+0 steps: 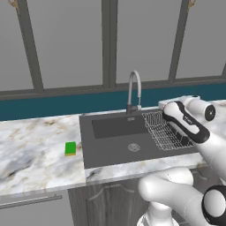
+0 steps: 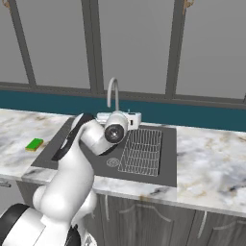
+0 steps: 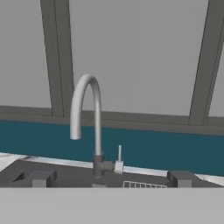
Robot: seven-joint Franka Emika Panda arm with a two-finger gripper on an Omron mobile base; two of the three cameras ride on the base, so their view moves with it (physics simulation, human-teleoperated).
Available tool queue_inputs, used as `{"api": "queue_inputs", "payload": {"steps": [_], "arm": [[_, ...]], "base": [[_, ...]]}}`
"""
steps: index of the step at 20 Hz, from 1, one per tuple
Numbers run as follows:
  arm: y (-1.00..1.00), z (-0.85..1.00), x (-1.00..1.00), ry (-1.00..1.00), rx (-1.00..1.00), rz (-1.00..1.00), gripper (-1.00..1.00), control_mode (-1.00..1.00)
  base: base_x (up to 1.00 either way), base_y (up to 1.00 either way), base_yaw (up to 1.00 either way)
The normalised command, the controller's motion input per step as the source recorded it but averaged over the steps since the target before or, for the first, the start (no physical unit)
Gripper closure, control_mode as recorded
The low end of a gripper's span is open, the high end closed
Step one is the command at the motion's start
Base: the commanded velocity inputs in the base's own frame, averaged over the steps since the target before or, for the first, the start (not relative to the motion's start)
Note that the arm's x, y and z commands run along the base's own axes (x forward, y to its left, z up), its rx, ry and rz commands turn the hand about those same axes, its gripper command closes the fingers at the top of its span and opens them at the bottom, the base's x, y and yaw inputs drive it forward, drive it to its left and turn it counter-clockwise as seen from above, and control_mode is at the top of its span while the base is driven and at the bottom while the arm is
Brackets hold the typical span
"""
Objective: Soak the sponge with water for a few seconds and then drop it inside the sink.
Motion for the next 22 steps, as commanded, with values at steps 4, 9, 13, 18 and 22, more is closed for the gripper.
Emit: {"api": "queue_inputs", "payload": {"steps": [4,9,13,18,22], "arm": [[0.0,0.0,-0.01,0.0,0.04,0.14,-1.0,-1.0],[0.0,0.0,0.0,0.0,0.05,0.17,-1.0,-1.0],[0.0,-0.04,0.0,0.0,0.03,0.14,-1.0,-1.0],[0.0,-0.13,0.02,-0.04,0.03,0.12,-1.0,-1.0],[0.0,-0.11,0.11,-0.06,0.02,0.09,-1.0,-1.0]], "base": [[0.0,0.0,0.0],[0.0,0.0,0.0],[0.0,0.0,0.0],[0.0,0.0,0.0],[0.0,0.0,0.0]]}}
